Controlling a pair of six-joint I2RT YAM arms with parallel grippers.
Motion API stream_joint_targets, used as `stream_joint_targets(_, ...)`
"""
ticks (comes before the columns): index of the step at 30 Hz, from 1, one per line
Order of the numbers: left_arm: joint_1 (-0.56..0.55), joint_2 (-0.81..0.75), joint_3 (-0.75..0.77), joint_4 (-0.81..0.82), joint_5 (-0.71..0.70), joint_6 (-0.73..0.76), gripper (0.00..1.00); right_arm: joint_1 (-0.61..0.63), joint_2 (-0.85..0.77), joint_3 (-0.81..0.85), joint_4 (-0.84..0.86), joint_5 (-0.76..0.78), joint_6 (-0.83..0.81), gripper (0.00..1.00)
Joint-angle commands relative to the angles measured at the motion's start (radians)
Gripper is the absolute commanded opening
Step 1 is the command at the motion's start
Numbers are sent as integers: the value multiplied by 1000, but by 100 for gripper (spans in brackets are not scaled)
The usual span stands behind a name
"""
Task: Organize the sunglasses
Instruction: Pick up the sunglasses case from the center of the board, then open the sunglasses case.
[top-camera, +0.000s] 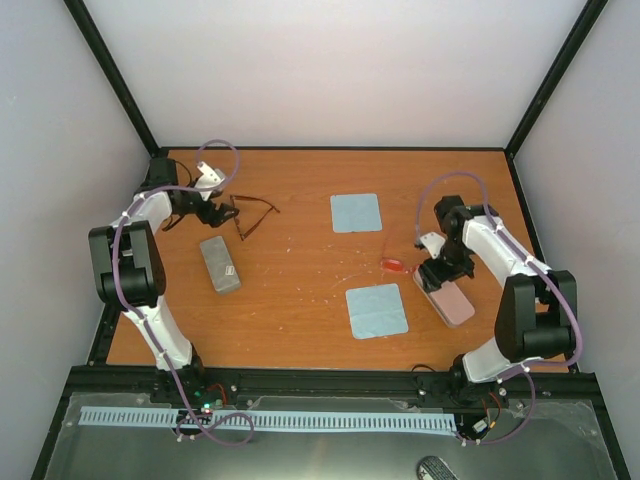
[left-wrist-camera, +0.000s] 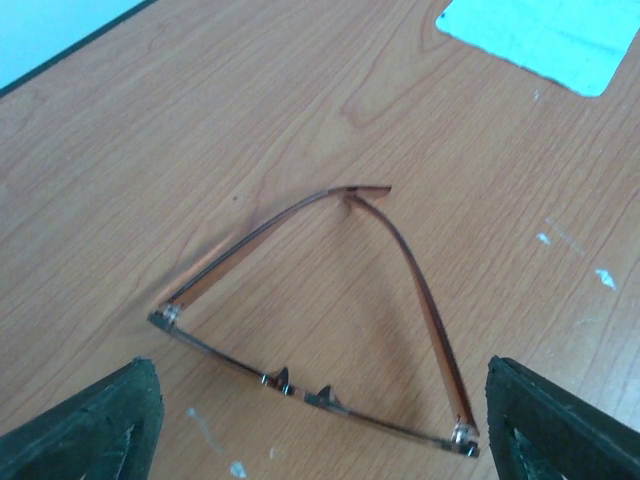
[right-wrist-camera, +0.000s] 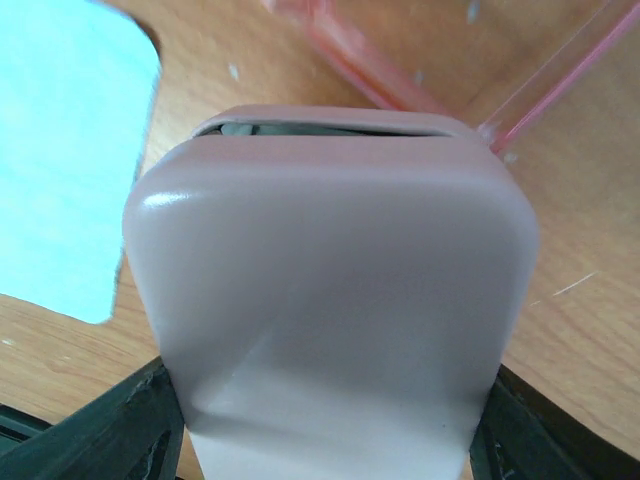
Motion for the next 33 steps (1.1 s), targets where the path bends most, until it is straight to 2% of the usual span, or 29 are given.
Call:
stream_joint_targets(1,-40,-36,55,-31,83,-26,87,34,-11,137,-112,-70,78,31)
stream_joint_targets(8,-137,-62,101,-27,176,-109,88,88,-16,395,-169,-155,117,28)
stream_joint_targets(12,-194,-50,155,-8,252,-166,90,115,61,549,-77,-300,192,27)
stream_joint_targets(16,-226,-49,177,51,361,-273,94,186,125,553,154,-422,265,22)
stream_joint_targets(19,-244,-53,177,100,393,-333,100,236,185,559,265,-498,298,21)
stream_joint_targets(26,-293,-68,150,148,394,-394,100,302,365,740,300,-612,284,22)
stream_joint_targets(33,-326,-87,105,160,385,-394,100,346,427,821,350,-678,288,23)
